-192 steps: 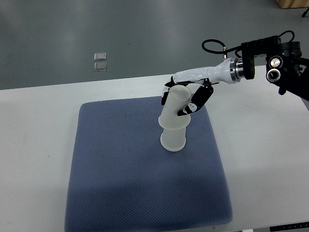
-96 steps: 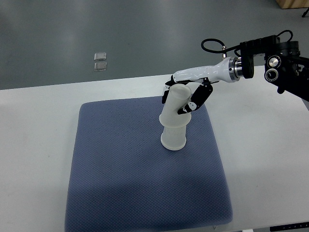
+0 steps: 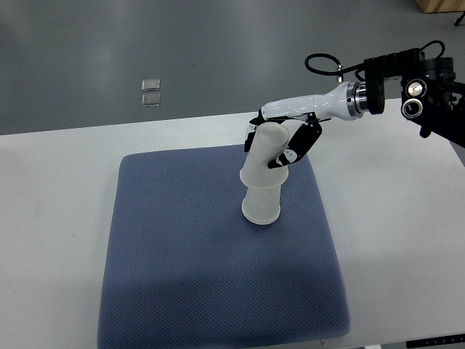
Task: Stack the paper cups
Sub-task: 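Lower the held cup onto the upside-down cup on the mat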
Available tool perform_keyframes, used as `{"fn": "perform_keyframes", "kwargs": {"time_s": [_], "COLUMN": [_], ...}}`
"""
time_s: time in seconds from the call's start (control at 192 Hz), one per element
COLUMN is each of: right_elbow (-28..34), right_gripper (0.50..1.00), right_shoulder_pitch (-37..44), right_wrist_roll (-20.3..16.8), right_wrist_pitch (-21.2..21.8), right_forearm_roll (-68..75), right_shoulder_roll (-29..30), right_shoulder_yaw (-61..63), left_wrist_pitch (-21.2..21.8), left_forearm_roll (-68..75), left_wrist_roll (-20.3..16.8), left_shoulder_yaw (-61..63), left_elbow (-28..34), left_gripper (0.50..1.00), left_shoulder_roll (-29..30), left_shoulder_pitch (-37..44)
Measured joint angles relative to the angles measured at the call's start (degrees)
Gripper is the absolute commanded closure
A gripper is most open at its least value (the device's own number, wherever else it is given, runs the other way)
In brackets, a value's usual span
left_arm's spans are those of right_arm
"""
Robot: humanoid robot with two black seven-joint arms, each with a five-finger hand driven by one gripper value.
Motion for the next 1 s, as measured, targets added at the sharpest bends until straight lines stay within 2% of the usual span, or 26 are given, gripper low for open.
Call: {"fn": "perform_keyframes", "kwargs": {"time_s": [0.714, 0.881, 1.0], "right_elbow": [0.8, 0.2, -0.1], "right_gripper": [0.930, 0.889, 0.824], "right_shoulder_pitch": [0.0, -0.3, -0.8], "right_wrist_roll": [0.3, 0.1, 0.0], "right_wrist_pitch": [0.9, 0.7, 0.3], "right_forearm_roll": [0.4, 0.3, 0.3], "right_shoulder_roll": [0.5, 0.5, 0.7], "right_shoulder_yaw": [0.1, -0.1, -0.1], "left_wrist_pitch": [0.0, 0.0, 0.0], "left_forearm_roll": [0.0, 0.0, 0.0], "left_wrist_roll": [0.0, 0.0, 0.0], "left_shoulder_yaw": [0.0, 0.0, 0.0], "left_elbow": [0.0, 0.0, 0.0], "left_gripper": [0.500, 0.500, 0.500], "left_shoulder_roll": [0.0, 0.0, 0.0], "left_shoulder_pitch": [0.0, 0.0, 0.0]}}
